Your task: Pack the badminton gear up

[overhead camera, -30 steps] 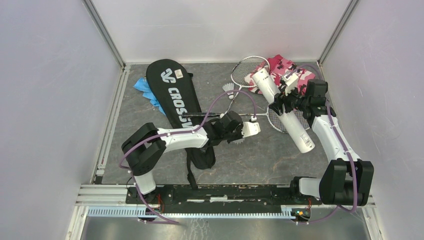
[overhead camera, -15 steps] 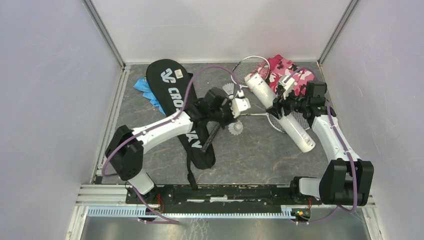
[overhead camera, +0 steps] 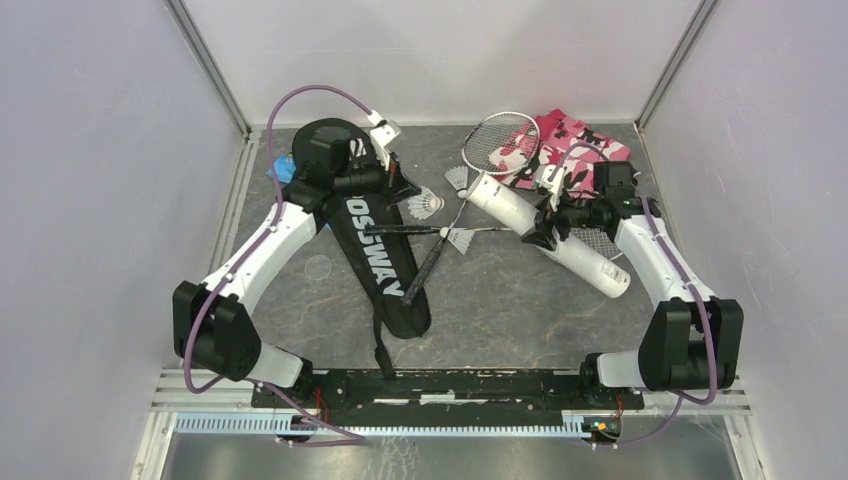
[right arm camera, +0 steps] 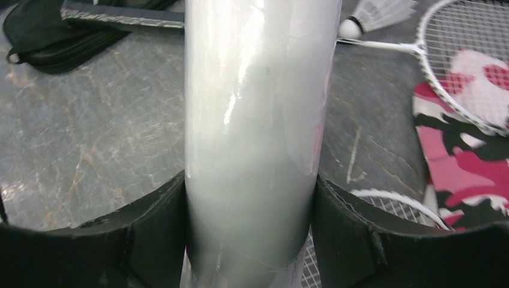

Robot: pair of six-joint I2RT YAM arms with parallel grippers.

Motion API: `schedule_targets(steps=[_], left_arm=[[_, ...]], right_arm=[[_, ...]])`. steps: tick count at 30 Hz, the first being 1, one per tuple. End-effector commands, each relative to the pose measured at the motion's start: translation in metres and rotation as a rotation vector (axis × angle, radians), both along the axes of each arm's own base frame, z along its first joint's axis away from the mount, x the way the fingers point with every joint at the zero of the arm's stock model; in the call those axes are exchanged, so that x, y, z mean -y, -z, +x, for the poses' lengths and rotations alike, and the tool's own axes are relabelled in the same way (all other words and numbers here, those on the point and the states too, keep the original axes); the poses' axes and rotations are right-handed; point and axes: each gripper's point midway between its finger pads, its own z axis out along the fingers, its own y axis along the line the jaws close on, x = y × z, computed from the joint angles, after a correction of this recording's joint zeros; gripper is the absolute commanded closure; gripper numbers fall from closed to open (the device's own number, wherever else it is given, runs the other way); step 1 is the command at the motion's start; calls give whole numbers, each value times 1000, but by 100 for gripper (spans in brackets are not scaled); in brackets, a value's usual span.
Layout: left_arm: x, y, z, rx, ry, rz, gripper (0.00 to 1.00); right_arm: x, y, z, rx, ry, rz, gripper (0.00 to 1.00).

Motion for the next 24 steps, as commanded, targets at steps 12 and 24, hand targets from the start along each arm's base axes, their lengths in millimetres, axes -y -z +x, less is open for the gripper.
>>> schedule_targets(steps=[12, 24], left_arm=[[6, -50, -15, -137, 95, -247, 98], [10, -38, -18, -198, 124, -255, 98]], right_arm=[[-59, -7, -31, 50, -296, 2, 58], [-65, -17, -32, 64, -310, 31, 58]])
